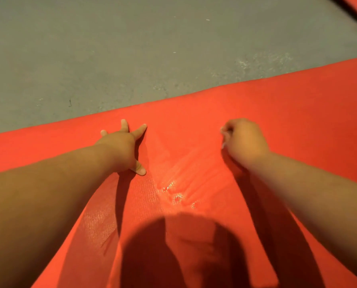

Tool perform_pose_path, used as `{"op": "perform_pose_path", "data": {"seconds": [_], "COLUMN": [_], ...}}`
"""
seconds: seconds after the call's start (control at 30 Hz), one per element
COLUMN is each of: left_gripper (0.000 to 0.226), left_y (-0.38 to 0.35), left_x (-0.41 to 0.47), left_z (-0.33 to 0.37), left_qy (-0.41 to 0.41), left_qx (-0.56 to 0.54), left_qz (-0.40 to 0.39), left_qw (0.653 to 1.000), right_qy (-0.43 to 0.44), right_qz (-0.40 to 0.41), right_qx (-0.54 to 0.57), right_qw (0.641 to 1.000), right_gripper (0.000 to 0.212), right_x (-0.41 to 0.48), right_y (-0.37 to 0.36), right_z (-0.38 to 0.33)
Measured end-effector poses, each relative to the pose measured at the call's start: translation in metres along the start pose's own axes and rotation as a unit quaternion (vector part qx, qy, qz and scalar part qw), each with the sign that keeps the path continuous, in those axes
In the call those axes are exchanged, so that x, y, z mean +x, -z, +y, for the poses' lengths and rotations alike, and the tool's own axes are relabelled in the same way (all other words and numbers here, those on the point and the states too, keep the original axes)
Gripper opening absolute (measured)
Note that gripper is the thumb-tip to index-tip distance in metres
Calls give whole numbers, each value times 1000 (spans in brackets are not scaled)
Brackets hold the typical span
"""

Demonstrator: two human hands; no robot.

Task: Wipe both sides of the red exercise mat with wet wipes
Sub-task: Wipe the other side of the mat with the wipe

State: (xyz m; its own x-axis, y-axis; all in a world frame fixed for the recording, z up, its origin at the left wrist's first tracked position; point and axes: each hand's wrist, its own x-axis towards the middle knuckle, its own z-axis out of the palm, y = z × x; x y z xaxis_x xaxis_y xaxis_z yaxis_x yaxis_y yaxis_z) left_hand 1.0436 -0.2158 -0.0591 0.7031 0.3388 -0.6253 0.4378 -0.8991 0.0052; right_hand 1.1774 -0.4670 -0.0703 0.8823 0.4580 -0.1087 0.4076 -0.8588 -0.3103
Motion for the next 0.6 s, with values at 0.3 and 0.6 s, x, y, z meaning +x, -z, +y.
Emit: {"op": "perform_pose_path", "data": {"seconds": [0.3,0.6], "left_gripper": [131,144], "left_y": [14,8], "left_x": [-3,3], "left_z": [9,-5], "left_qy": [2,13], "left_qx": [39,-7], "left_qz": [-30,4], "left_qw": [999,1000], "right_qy": [231,-33], "right_qz": [-134,48], "right_qx": [30,-26], "right_qw": [963,998], "right_gripper": [22,20], "right_x": [-64,34], "right_y": [-48,-14], "right_z": [-106,-36]}}
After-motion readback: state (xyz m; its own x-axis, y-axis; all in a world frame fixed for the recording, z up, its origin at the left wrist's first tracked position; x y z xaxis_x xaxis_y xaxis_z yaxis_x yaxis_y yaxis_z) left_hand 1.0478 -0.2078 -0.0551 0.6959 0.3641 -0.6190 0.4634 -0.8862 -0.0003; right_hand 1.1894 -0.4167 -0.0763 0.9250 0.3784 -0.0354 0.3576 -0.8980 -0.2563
